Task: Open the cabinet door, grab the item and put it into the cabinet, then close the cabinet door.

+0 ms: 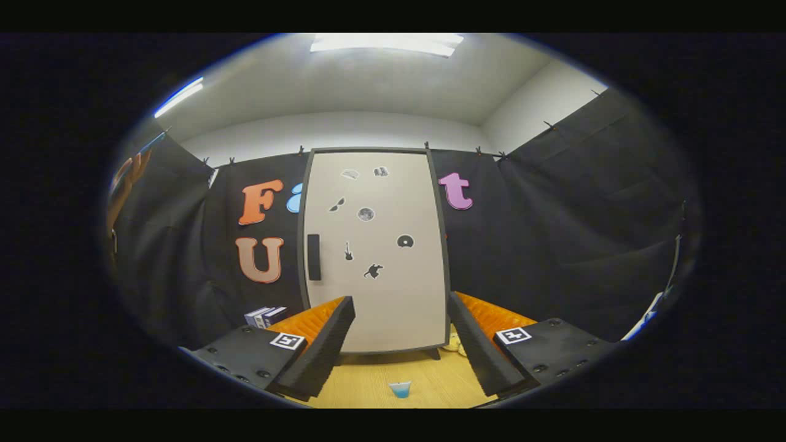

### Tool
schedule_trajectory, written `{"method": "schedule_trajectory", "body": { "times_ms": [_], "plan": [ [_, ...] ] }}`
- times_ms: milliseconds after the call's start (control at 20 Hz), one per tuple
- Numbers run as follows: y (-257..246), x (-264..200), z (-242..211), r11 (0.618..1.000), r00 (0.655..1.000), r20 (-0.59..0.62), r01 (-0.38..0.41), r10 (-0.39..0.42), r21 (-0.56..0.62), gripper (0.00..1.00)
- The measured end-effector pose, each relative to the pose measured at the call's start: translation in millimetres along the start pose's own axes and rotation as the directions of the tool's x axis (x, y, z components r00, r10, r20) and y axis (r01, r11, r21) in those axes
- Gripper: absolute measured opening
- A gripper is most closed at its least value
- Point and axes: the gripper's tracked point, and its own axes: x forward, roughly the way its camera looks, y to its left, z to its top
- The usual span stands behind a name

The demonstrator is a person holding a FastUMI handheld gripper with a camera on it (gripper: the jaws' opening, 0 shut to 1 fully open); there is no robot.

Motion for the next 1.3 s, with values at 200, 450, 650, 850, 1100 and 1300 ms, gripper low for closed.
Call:
{"method": "schedule_trajectory", "body": {
  "times_ms": [200, 450, 650, 850, 1100, 1300],
  "plan": [
    [3.1, 1.3, 0.8, 1.000, 1.000, 0.004, -0.003, 0.003, 0.000, 0.97],
    [15.0, 5.4, 9.6, 0.999, 1.000, 0.020, -0.025, 0.024, 0.027, 0.97],
    [35.3, 26.1, 39.0, 0.998, 0.996, 0.068, -0.053, 0.050, 0.044, 0.97],
    [70.4, 68.4, 64.7, 0.993, 0.993, 0.066, -0.104, 0.100, 0.055, 0.97],
    [123.6, 155.7, 75.8, 0.987, 0.987, 0.018, -0.158, 0.158, 0.012, 0.97],
    [154.0, 227.5, 46.8, 0.983, 0.981, -0.071, -0.180, 0.182, 0.027, 0.98]
  ]
}}
